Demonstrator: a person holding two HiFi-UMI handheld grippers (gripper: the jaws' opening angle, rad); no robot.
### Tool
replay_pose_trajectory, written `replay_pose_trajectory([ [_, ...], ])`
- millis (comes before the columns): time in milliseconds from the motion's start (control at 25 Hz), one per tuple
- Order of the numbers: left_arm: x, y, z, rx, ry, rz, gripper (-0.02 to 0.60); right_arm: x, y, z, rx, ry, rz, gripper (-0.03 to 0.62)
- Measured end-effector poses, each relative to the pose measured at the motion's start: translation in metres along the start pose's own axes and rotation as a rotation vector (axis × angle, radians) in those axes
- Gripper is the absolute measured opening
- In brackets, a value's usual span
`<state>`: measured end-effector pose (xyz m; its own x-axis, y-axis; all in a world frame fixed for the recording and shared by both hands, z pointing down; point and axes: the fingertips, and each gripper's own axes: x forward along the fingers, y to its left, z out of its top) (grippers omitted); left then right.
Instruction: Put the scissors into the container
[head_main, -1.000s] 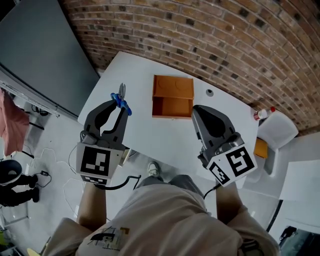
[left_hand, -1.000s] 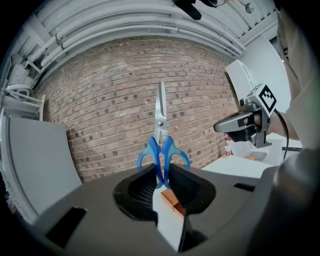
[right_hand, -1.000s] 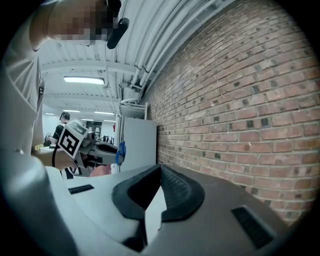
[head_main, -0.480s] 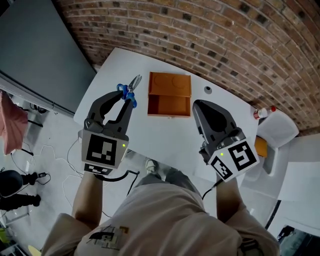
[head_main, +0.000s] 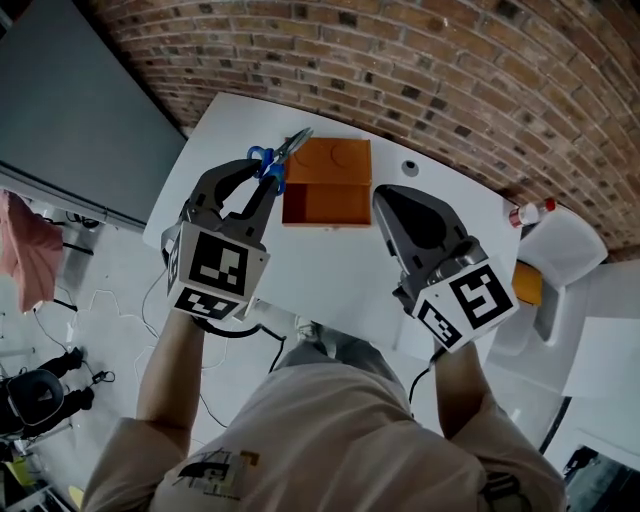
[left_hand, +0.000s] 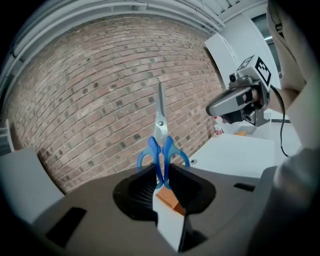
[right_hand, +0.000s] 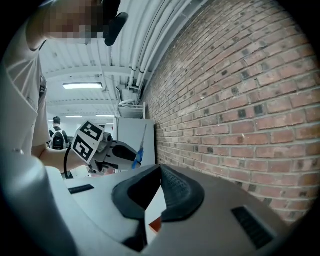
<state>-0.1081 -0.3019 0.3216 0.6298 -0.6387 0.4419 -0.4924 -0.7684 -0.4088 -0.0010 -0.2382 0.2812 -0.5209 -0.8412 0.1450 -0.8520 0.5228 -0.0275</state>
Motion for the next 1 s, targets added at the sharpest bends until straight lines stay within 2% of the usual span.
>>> replay_pose_trajectory([
  [160,0.026,-0.014,-0.004,0.049,0.06,-0.054,0.081,-0.004,-0.001,-0.002,-0.006,0.009,0.04,0.009],
  [400,0.074,-0.032,-0.023,0.073,0.146,-0.119,0.081,-0.002,-0.009,-0.009,-0.001,0.017,0.07,0.009],
  [520,0.102,-0.042,-0.045,0.088,0.191,-0.14,0.081,-0.001,-0.014,-0.019,0.01,0.028,0.074,0.009],
  [1000,0.187,-0.085,-0.144,0.097,0.417,-0.307,0.081,0.009,-0.045,-0.079,0.091,0.13,0.061,0.008],
])
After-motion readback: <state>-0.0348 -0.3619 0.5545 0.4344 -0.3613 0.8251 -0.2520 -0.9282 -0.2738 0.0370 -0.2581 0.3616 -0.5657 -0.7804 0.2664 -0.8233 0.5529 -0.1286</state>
